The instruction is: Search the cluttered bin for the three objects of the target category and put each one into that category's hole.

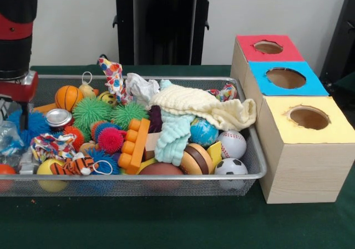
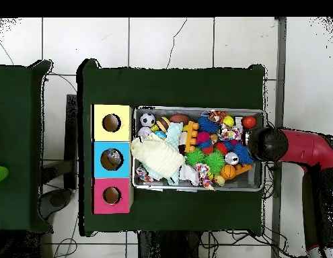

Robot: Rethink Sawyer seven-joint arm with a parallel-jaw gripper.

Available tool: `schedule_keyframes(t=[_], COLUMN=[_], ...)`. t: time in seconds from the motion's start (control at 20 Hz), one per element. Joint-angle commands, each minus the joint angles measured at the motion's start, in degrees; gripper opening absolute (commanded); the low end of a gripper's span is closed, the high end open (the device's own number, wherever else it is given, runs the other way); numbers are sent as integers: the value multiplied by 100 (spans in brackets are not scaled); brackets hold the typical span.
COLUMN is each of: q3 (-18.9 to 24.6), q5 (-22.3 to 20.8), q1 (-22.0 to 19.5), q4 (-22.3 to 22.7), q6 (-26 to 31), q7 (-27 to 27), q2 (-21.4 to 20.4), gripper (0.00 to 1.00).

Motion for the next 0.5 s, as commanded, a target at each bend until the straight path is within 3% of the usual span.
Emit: schedule_keyframes(t=[0.05,0.25,0.5], q3=[-69,-105,59], q5=[-331,-432,-114], q1=[45,-33,-245], q4=[247,315,275], q6=[-8,-333,-216], q7=[-622,-480,-432], q2=[8,187,693], gripper=[100,100,100])
